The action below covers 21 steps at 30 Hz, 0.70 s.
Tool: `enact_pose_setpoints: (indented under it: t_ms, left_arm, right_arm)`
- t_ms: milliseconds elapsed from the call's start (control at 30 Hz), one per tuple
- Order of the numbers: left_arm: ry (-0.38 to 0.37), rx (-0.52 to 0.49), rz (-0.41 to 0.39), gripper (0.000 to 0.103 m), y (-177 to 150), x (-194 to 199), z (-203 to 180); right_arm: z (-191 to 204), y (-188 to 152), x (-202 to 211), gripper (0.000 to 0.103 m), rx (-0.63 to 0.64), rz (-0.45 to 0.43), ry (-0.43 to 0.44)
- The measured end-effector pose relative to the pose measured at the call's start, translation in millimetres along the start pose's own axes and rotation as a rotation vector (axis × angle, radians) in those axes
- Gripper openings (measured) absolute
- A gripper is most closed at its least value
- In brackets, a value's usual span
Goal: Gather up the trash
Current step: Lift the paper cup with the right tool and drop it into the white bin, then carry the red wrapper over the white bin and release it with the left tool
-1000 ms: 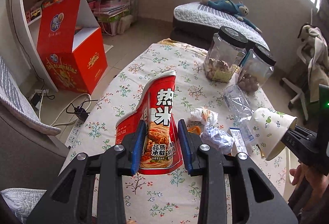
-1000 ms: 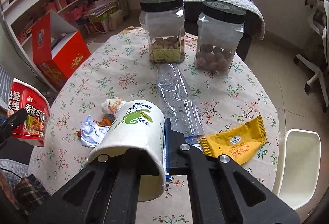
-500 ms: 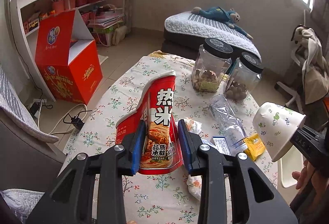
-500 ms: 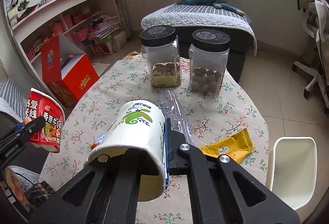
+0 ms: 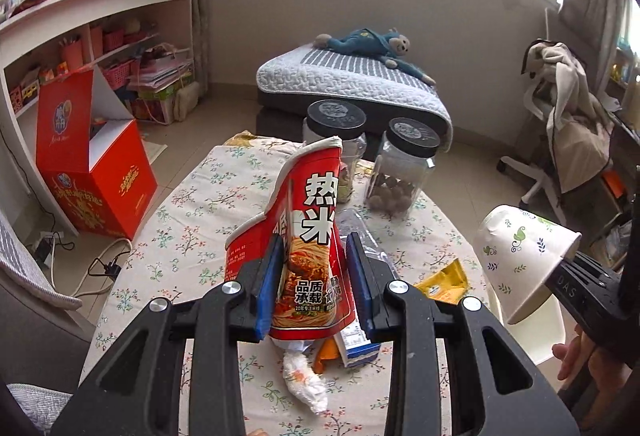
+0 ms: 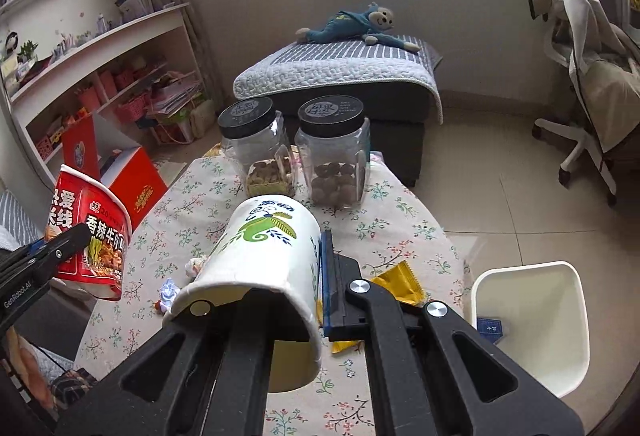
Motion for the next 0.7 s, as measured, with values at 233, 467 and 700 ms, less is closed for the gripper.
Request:
enact_pose_setpoints:
  t_ms: [233, 467, 700]
  left_arm:
    - [-0.066, -0.058, -0.02, 0.033, 5, 8, -57]
    - [-0.139, -0.117, -0.023, 0.033, 5, 12, -118]
    - [-0.228, -0.172, -0.006, 0.033, -1, 11, -189]
  right_arm:
    - [-55, 7, 30, 0.001, -0.067, -0.061, -0.074]
    - [-142, 2, 60, 0.001, -0.15, -0.08, -0.223]
    - [-236, -22, 75, 0.066, -0.254, -0.018, -0.401]
Point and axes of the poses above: each gripper's, at about its wrist camera, not at the fingertips, and x roughly against the way its jaws point, z to its left, y to its top, the point moved 10 cm from there along -x, roughly the way its jaws point, and after that the axes turned 6 degrees about y, right-handed, at the moved point
